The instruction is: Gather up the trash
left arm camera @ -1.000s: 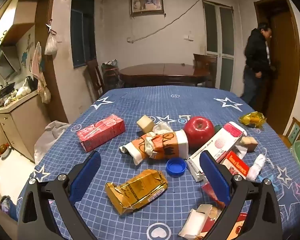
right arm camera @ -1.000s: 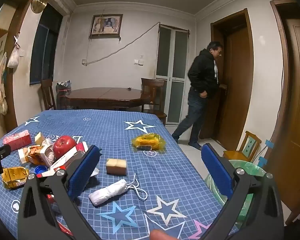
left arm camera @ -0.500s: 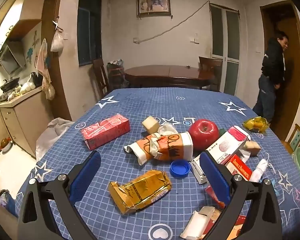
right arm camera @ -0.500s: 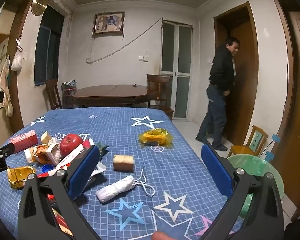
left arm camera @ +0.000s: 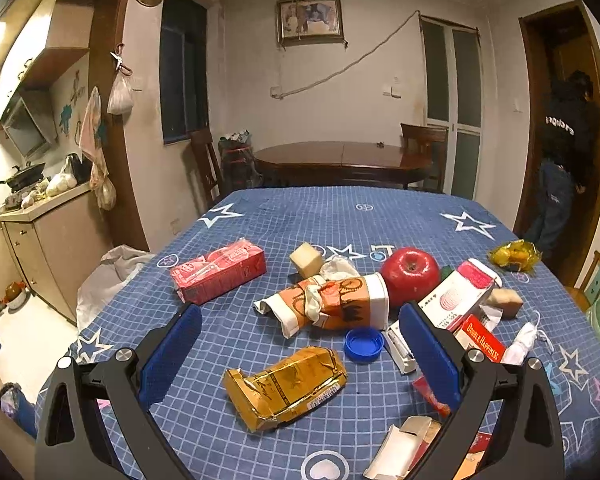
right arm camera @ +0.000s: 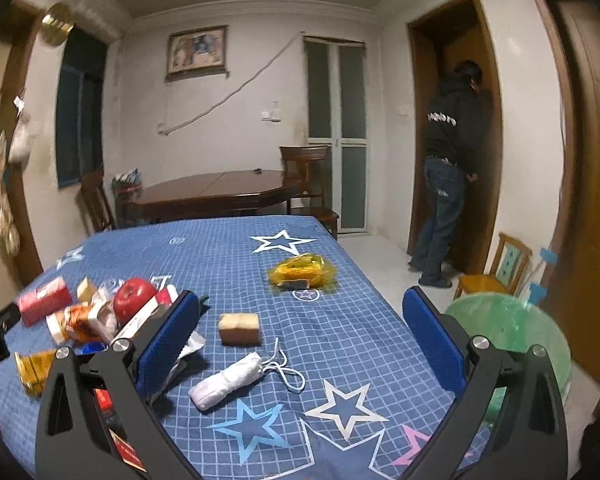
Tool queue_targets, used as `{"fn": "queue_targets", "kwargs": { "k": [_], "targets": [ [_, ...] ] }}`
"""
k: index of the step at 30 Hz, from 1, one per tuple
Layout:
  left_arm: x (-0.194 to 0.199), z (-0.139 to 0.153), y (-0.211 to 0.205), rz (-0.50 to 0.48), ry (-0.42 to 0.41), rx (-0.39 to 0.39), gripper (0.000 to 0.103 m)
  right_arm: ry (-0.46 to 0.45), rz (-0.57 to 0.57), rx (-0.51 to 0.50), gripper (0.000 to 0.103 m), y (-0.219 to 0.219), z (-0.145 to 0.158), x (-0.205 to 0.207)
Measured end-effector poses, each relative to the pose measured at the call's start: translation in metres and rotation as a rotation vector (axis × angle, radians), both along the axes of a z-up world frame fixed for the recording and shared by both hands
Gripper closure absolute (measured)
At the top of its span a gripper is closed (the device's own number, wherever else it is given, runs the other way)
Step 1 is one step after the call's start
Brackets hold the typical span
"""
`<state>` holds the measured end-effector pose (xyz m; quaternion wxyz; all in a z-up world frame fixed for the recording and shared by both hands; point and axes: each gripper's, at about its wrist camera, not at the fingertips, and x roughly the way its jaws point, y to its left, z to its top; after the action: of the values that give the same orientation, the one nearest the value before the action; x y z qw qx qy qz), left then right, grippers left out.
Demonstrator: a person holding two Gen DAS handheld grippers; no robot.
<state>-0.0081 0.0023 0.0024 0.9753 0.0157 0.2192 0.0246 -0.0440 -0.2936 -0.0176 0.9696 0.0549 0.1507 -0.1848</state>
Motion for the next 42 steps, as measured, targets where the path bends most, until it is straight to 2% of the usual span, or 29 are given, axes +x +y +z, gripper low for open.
{"fn": "queue_targets", "kwargs": {
  "k": [7,12,14,22,28,34,42],
  "targets": [
    [-0.007,0.003,0.003,0.001,-0.004,-0.014,0.004,0.012,0.042,0.051,0.005,-0.007,-0.003,-0.001],
    [-0.009,0.002,-0.001,-0.012,0.008,0.009,0.004,0.031,0.102,0.156,0.005,-0.015,-0.008,0.002],
    [-0.009,0.0,-0.004,-0.026,0.011,0.02,0.004,0.042,0.119,0.169,0.005,-0.012,-0.01,0.002],
    [-0.014,-0.008,-0.021,-0.075,-0.008,0.095,0.004,0.026,0.159,0.113,0.005,0.006,-0.004,-0.008],
    [-0.013,-0.015,-0.011,-0.055,0.018,0.064,0.004,0.075,0.2,0.102,0.005,0.011,-0.012,-0.004],
    [-0.018,-0.018,0.007,-0.006,0.028,0.051,0.004,0.052,0.188,0.012,0.005,0.019,-0.009,-0.012],
    [-0.019,-0.019,0.017,0.039,0.022,0.064,0.004,0.068,0.2,0.011,0.005,0.018,-0.017,-0.008]
  ]
}}
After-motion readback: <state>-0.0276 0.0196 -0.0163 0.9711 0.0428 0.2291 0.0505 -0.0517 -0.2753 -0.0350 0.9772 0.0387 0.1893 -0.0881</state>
